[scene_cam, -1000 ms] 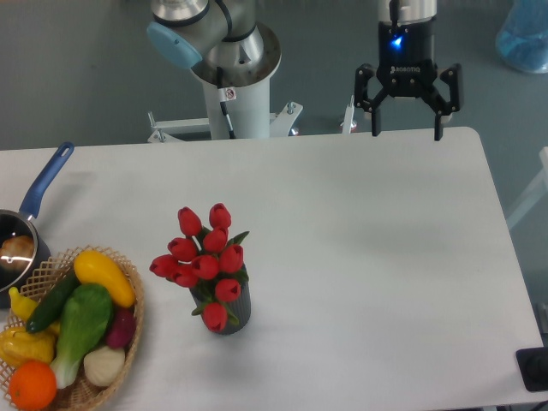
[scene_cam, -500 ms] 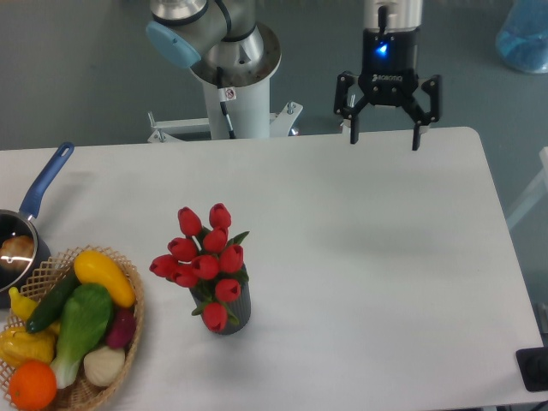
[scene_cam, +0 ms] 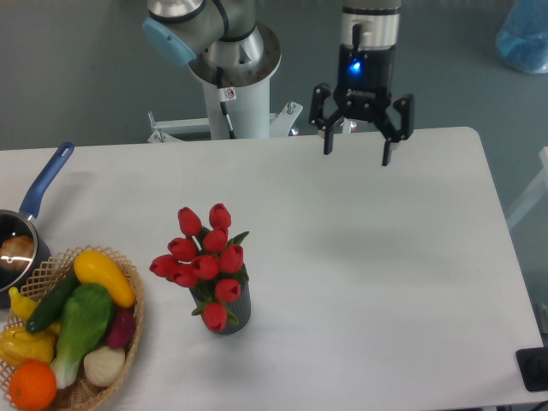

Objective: Pick up the flowers from the vase
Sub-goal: 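Move the open gripper down toward the red tulips in the grey vase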

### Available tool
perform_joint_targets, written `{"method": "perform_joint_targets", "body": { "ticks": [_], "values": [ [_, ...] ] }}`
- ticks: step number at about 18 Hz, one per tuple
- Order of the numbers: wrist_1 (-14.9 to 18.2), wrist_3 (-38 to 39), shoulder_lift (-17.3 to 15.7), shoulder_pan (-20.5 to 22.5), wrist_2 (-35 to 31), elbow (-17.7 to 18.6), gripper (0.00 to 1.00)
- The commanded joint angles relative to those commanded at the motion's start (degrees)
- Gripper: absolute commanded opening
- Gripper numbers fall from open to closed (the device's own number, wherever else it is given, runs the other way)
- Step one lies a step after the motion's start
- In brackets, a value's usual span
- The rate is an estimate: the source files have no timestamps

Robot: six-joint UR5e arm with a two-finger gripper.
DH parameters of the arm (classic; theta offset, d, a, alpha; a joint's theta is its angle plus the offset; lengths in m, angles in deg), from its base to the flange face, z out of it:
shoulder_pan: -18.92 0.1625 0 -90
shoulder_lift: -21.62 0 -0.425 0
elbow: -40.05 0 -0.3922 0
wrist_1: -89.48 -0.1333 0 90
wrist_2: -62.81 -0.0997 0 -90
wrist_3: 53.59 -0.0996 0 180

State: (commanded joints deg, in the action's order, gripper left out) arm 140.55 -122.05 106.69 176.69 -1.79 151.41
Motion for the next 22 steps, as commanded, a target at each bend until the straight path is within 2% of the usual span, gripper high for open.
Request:
{"method": "perform_joint_targets", "body": {
  "ticks": [4,6,11,19,22],
  "values": [
    [0.0,0.0,0.97,-1.68,0.53,0.79,1.0],
    [-0.09,-0.17,1.93,-2.29,4.39,1.67,1.0],
    [-0.18,-0.61,2.99,-2.29,7.73,1.67,1.0],
    [-0.26,-0.09,3.08,-2.38,8.35,1.23,1.0],
    [-0.62,0.09,4.75,-3.26,9.67,1.23,1.0]
  ]
}}
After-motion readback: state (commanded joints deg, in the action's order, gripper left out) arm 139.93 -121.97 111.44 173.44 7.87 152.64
